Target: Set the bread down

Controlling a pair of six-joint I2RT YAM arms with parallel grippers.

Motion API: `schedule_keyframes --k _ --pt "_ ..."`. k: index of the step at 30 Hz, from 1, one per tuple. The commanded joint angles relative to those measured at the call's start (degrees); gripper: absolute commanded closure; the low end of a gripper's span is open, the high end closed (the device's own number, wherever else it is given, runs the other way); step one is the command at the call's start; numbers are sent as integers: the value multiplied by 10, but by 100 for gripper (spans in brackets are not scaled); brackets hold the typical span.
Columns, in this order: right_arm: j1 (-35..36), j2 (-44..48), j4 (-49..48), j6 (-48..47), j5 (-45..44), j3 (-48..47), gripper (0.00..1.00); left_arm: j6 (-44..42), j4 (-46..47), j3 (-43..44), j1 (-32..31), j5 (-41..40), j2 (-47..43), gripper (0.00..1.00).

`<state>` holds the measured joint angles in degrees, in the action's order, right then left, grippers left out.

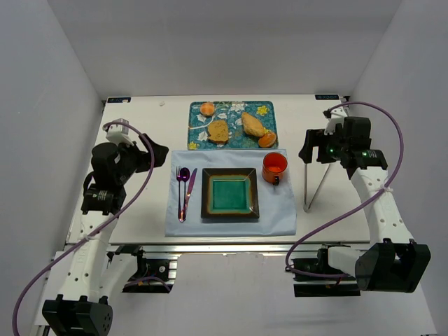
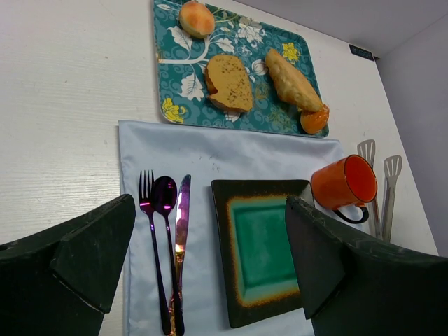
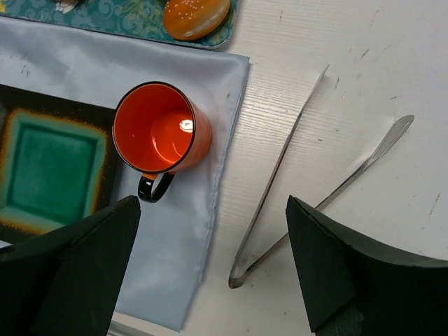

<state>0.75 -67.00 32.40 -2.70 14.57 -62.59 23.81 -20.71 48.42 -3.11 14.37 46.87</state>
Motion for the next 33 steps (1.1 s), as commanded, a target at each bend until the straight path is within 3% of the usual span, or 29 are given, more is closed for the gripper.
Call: schedule_keyframes --k 1,3,6,7,9,10,12,13,15,16,17,26,33 --pt "-1 10 -30 -7 -6 -12 11 -5 15 -3 0 4 2 3" --pt "-1 20 -37 -33 25 5 11 -5 17 -4 0 4 4 3" --pt "-22 35 -47 -86 95 31 21 -5 20 -3 0 6 8 3" --pt "-22 35 -51 -89 106 34 38 -5 20 -3 0 6 9 3" --pt "-22 32 -51 -77 110 41 62 -6 19 0 0 4 12 3" --pt "-22 26 -49 -71 101 46 83 -7 20 1 0 4 13 3" --pt "-22 22 -52 -54 50 68 88 -8 22 1 0 1 13 4" --pt "-22 20 -55 -53 36 77 78 -7 22 2 0 1 13 4" --pt "-22 21 -66 -56 7 93 47 -6 23 1 0 0 9 5" --pt "-22 21 -68 -56 -1 102 21 -6 25 -3 0 0 7 5" --pt "-22 21 -72 -56 -10 106 12 -5 26 -5 0 1 5 5" --pt "-22 6 -115 22 -133 170 11 10 47 -20 0 22 18 4" --pt "-22 -13 -114 118 -158 200 11 9 44 -18 0 20 28 4"
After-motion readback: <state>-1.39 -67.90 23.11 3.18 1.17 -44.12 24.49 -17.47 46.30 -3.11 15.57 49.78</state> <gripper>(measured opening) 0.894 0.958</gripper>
